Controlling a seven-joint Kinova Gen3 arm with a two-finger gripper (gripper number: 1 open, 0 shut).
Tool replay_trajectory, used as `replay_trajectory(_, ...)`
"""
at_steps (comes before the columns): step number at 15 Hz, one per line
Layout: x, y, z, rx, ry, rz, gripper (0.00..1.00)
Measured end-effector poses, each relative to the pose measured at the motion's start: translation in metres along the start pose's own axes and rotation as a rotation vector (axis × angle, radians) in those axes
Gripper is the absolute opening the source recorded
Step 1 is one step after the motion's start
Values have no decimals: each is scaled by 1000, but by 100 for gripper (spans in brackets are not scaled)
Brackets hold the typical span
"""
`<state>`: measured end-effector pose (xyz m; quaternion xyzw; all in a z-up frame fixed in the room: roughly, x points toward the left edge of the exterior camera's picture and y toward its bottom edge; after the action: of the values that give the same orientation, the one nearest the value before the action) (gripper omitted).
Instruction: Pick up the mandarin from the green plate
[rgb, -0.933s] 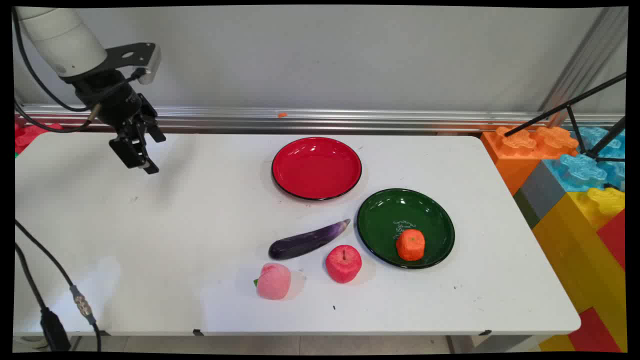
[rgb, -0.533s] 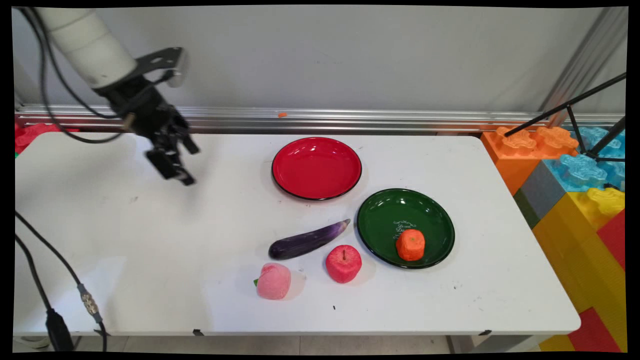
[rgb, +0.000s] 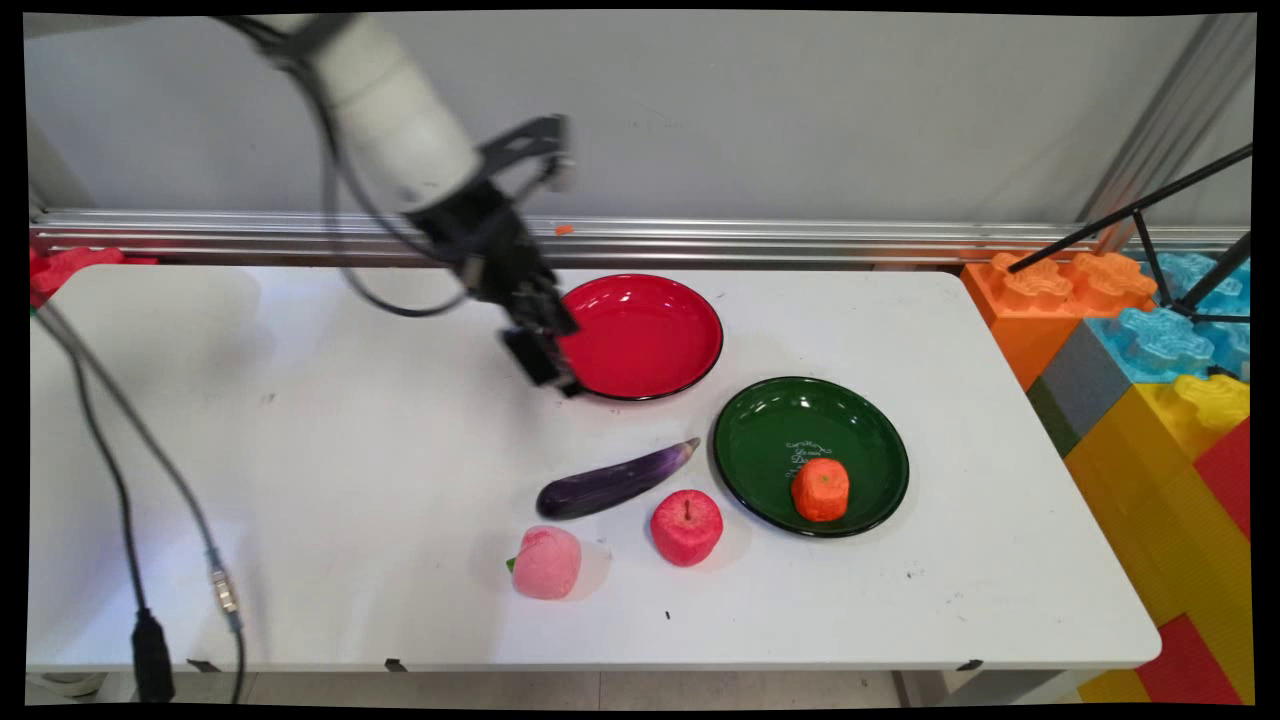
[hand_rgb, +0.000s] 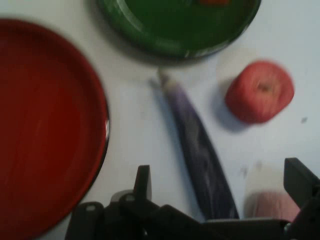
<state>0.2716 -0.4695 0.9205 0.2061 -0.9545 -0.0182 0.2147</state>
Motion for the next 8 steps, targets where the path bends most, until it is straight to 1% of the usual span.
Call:
replay_trajectory(2, 33, 1, 25, -28, 11, 6, 100)
replay_trajectory(4, 62, 2, 52, -40, 19, 9, 100)
replay_trajectory(8, 98, 7, 97, -58, 18, 7, 100)
